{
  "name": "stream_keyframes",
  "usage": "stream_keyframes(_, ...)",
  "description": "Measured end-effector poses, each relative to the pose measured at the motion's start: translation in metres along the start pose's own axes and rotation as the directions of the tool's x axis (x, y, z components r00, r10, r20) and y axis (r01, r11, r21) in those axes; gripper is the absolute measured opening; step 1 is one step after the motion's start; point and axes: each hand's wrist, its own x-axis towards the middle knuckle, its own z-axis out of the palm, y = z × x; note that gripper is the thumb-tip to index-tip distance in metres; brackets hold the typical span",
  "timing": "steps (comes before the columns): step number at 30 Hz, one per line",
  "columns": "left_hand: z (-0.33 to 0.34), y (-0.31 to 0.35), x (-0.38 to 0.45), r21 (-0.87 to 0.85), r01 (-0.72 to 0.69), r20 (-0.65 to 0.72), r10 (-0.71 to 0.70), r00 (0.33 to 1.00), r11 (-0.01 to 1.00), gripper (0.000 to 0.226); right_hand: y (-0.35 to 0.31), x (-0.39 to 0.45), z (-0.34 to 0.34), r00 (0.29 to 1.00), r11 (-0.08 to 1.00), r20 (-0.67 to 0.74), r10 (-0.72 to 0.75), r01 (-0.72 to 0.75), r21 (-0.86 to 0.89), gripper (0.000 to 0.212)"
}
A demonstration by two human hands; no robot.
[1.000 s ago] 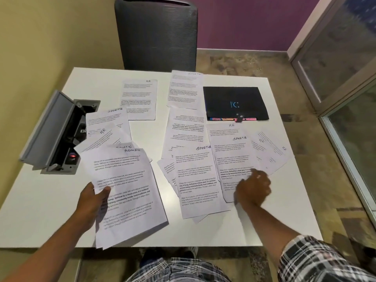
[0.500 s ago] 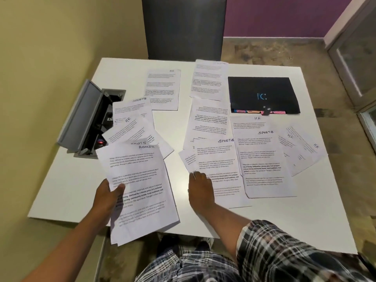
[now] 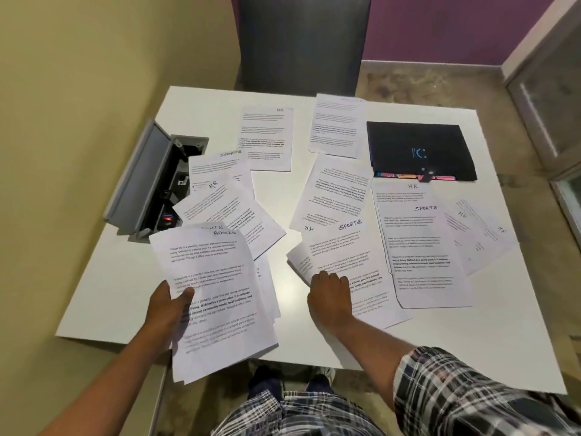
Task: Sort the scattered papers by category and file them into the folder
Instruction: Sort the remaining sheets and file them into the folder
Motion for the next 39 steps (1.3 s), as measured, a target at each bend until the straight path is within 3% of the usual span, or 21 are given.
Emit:
stream_keyframes(2,-0.001,0.005,0.004,-0.024,-0.007,0.021,0.008,1.000,1.000,0.017,0.000,0.007,-0.019,0.992,0.987,-0.036,0.123,-0.118,0.107,0.015)
stream_keyframes(6,-0.003,0.018,0.011,-0.065,-0.026,0.073,0.031,0.997,0.998,0.016,0.025,0.025,-0.060,0.913,0.914,-0.262,0.314,-0.215,0.345,0.007)
stream_keyframes(11,-0.009,0.030,0.029,-0.117,-0.030,0.118,0.044,0.992,0.993,0.017,0.050,0.038,-0.112,0.794,0.754,-0.314,0.521,-0.255,0.606,0.008)
stream_keyframes(13,-0.012,0.033,0.038,-0.136,-0.031,0.133,0.049,0.990,0.990,0.021,0.049,0.039,-0.131,0.785,0.763,-0.378,0.492,-0.180,0.620,0.009)
stream_keyframes(17,-0.021,0.036,0.056,-0.169,-0.013,0.144,0.037,0.989,0.986,0.025,0.014,0.029,-0.147,0.807,0.890,-0.539,0.240,0.039,0.455,0.014)
stream_keyframes(19,-0.029,0.037,0.062,-0.188,-0.008,0.137,0.034,0.990,0.982,0.025,-0.019,0.020,-0.135,0.867,0.919,-0.490,0.087,0.121,0.376,0.013)
stream_keyframes(22,-0.045,0.034,0.069,-0.224,0.004,0.141,0.028,0.990,0.975,0.032,-0.060,0.010,-0.090,0.949,0.918,-0.302,-0.095,0.201,0.342,0.012)
stream_keyframes(27,-0.076,0.029,0.074,-0.221,0.010,0.125,0.018,0.992,0.975,0.032,-0.088,0.009,-0.022,0.991,0.900,-0.041,-0.131,0.136,0.415,0.008)
stream_keyframes(30,-0.090,0.023,0.075,-0.221,0.029,0.120,-0.002,0.993,0.975,0.032,-0.094,0.012,-0.018,0.981,0.863,0.074,-0.181,0.122,0.491,0.022)
stream_keyframes(33,-0.099,0.014,0.076,-0.227,0.056,0.113,-0.030,0.993,0.972,0.028,-0.090,0.019,-0.018,0.991,0.810,0.109,-0.084,0.004,0.586,0.031)
stream_keyframes(36,-0.105,0.005,0.073,-0.242,0.083,0.102,-0.059,0.993,0.967,0.026,-0.074,0.040,-0.010,0.998,0.829,-0.032,0.049,-0.022,0.558,0.029)
stream_keyframes(39,-0.106,0.003,0.066,-0.249,0.095,0.099,-0.072,0.992,0.964,0.023,-0.052,0.068,-0.012,0.991,0.883,0.057,0.123,-0.135,0.449,0.060)
